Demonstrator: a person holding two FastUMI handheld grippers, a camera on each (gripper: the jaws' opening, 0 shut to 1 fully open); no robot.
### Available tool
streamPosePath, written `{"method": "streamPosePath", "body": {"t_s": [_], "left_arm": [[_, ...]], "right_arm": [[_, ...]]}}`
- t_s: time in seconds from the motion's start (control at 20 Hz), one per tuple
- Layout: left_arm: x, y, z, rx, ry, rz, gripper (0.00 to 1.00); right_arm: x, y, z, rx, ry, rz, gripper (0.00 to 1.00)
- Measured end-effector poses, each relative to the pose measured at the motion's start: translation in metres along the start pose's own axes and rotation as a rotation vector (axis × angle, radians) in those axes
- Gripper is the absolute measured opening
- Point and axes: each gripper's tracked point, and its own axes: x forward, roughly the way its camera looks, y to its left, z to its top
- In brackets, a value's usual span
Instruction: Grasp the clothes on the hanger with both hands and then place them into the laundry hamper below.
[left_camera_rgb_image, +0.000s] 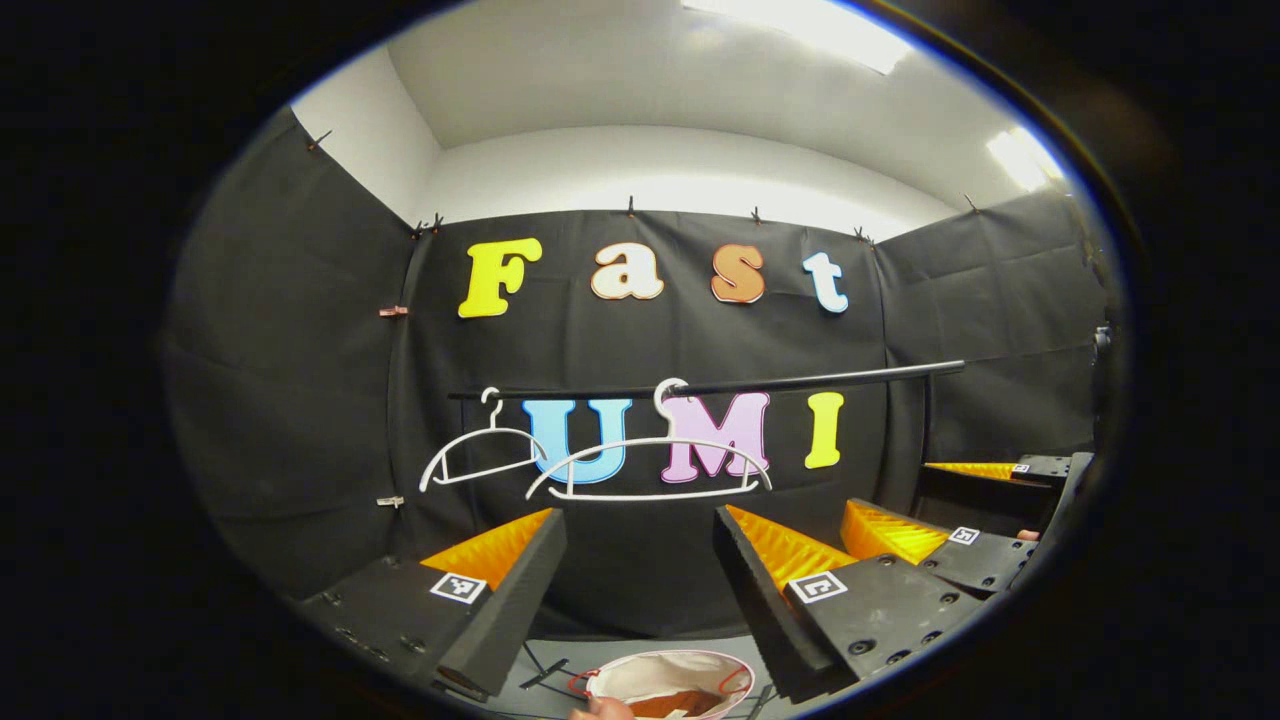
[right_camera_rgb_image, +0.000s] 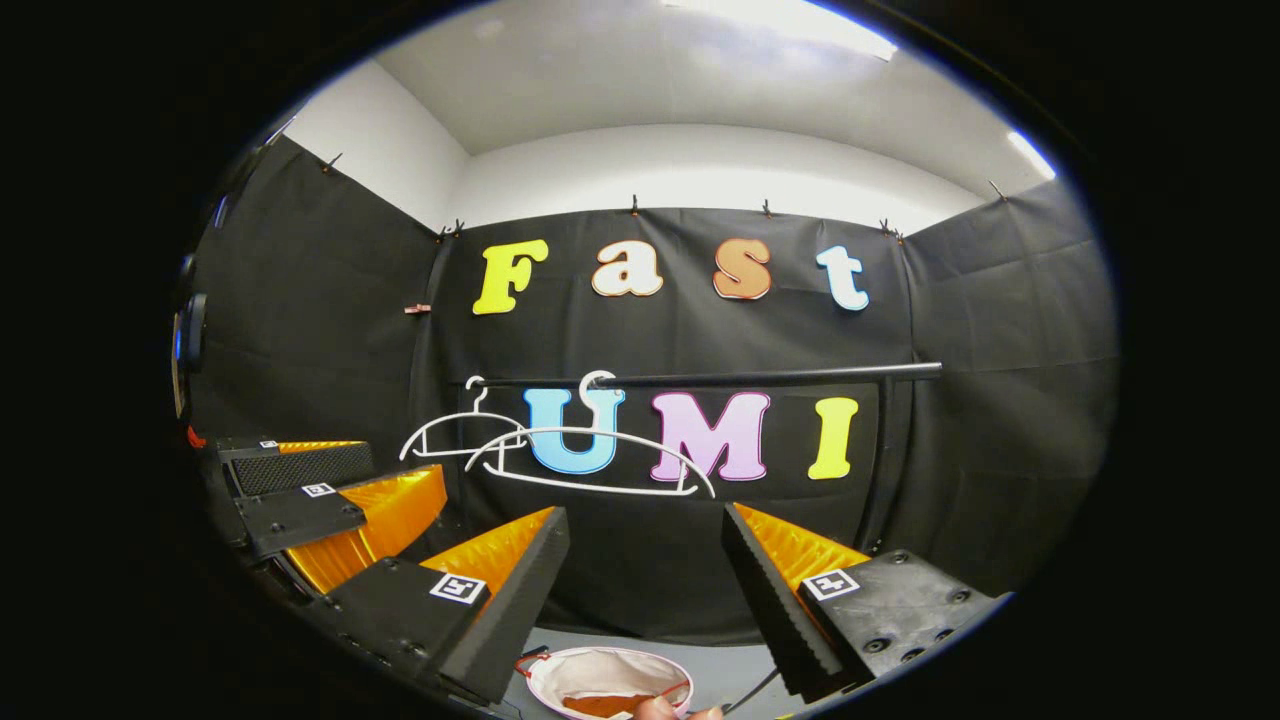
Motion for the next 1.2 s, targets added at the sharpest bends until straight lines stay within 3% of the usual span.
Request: {"method": "streamPosePath", "body": {"t_s": [0.35, 1.2], "left_arm": [[-0.004, 0.005, -0.001, 0.022, 0.01, 0.034, 0.92], [0.006, -0.001, -0.011, 0.007, 0.054, 0.01, 0.94]], "right_arm": [[-0.001, -0.008, -0.004, 0.023, 0.017, -0.017, 0.99], [0.004, -0.009, -0.012, 0.007, 0.038, -0.018, 0.99]]}}
